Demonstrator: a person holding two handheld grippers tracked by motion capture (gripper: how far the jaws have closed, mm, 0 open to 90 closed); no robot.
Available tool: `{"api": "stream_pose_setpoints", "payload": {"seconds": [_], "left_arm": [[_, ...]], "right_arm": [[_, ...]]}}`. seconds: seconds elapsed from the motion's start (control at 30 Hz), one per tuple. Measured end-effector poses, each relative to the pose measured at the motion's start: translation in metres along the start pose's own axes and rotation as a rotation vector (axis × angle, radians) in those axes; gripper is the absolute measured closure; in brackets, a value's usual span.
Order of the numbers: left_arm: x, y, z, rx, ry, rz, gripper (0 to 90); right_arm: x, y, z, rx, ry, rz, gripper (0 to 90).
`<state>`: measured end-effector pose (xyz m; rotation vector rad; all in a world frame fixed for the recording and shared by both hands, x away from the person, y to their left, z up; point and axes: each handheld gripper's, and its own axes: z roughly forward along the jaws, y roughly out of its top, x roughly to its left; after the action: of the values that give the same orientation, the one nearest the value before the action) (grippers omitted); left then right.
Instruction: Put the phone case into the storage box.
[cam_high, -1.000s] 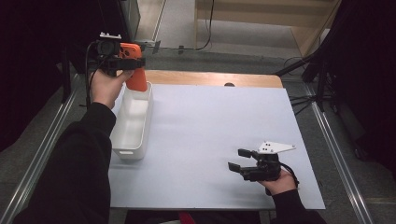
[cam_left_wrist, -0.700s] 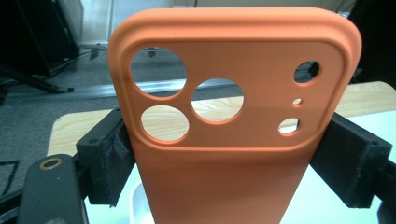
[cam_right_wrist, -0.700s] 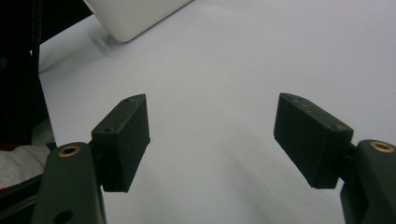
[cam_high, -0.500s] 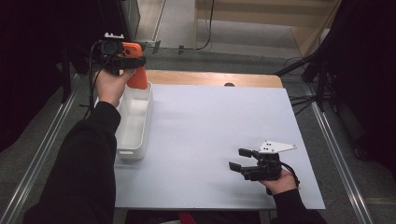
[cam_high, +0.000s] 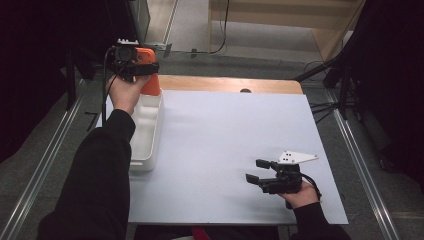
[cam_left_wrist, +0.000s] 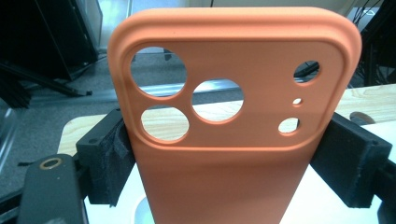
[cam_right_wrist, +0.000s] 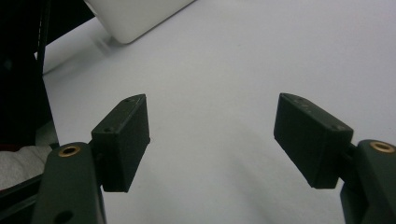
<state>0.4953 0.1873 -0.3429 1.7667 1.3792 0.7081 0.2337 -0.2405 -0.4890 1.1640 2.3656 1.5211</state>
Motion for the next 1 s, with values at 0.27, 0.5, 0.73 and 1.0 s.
{"api": "stream_pose_setpoints", "payload": {"seconds": [0.27,0.5,0.73,1.0], "left_arm": [[0.003,-0.009,0.009,-0.007,0.034,-0.010,15.9],[0.006,-0.016,0.018,-0.002,0.049,-0.014,15.9],[0.011,-0.026,0.026,0.019,0.047,-0.020,15.9],[0.011,-0.037,0.034,0.043,0.040,-0.019,15.9]], "right_arm": [[0.000,0.000,0.000,-0.002,0.000,0.000,25.4],[0.001,0.000,0.001,0.008,-0.004,0.003,25.5],[0.002,0.000,0.001,0.006,-0.004,0.000,25.5],[0.003,0.000,0.000,-0.004,-0.003,0.000,25.6]]}}
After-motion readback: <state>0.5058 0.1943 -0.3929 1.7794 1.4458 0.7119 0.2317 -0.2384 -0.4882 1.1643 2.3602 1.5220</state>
